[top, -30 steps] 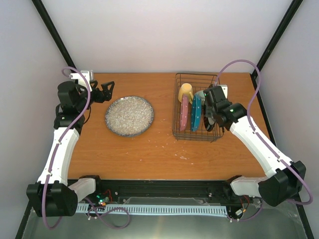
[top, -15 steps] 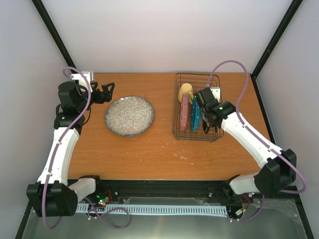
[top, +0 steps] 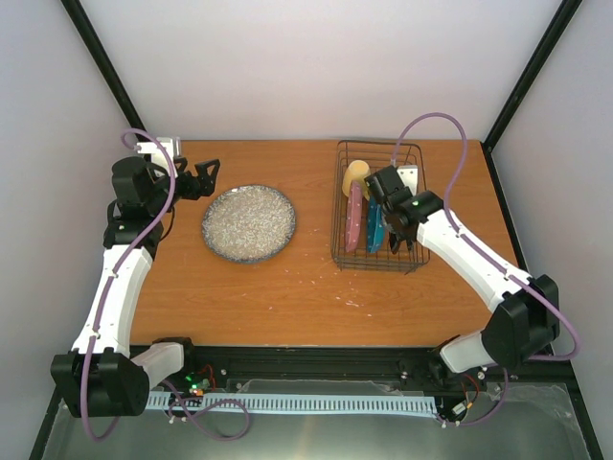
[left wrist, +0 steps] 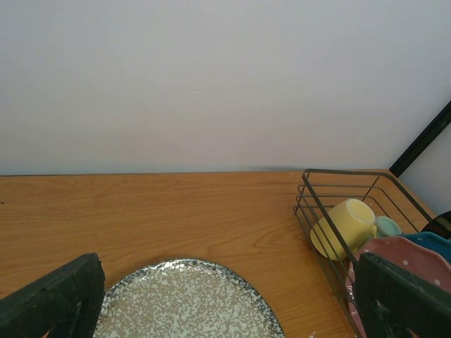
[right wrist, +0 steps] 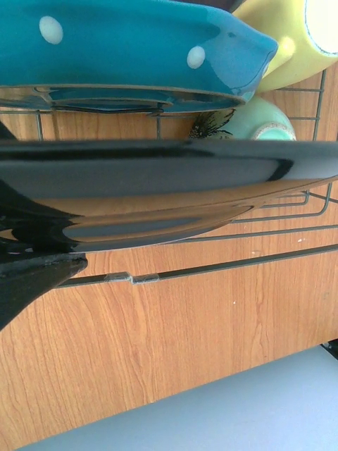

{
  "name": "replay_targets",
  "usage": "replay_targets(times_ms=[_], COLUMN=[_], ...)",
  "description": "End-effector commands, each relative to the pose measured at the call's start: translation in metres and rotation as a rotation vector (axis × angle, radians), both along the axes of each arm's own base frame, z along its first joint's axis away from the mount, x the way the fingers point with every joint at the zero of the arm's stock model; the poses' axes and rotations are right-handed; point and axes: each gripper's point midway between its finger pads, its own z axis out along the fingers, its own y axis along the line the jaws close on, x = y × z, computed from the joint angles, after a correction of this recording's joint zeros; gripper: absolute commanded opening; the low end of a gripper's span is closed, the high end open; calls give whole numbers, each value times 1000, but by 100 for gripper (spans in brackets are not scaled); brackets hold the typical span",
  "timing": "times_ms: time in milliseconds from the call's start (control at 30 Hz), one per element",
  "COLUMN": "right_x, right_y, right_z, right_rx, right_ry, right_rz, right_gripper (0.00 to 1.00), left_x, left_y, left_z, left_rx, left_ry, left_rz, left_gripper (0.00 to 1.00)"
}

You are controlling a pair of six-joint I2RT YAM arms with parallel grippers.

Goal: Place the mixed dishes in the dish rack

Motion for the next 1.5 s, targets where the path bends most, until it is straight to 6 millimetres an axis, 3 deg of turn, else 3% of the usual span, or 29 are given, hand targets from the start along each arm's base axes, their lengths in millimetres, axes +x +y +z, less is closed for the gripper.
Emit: replay_targets(times_ms=[0,200,733,833,900,1000,1167,1467], right_x=[-13,-19,-63,-64,-63,-59,-50,-48], right_y=[22,30,19,17,17,19,21,5], right_z=[-37,-50,-77,-75,-71,-61,-32,34], right_rx=[42,28,69,75,83,104,139,141], right_ry=[137,187,243,229,214,174,73,-112], right_rz=[77,122,84,77,73,79,85,56], right_gripper=[3,3,3,14,31,48,54,59], left_x=[-3,-4,-8,-8,-9,-9,-8,-2], left_y=[2,2,-1,-1,-2,-2,-5,1], left_z=[7,5,5,7,7,6,2,-4], left_rx=[21,21,7,3,1,-11,-49,-91], left_ry=[-20,-18,-15,-19,-14,-1,40,94], left_rz=[5,5,-12,-12,-13,-15,-26,-2], left_gripper=[96,96,95,95,96,98,99,99])
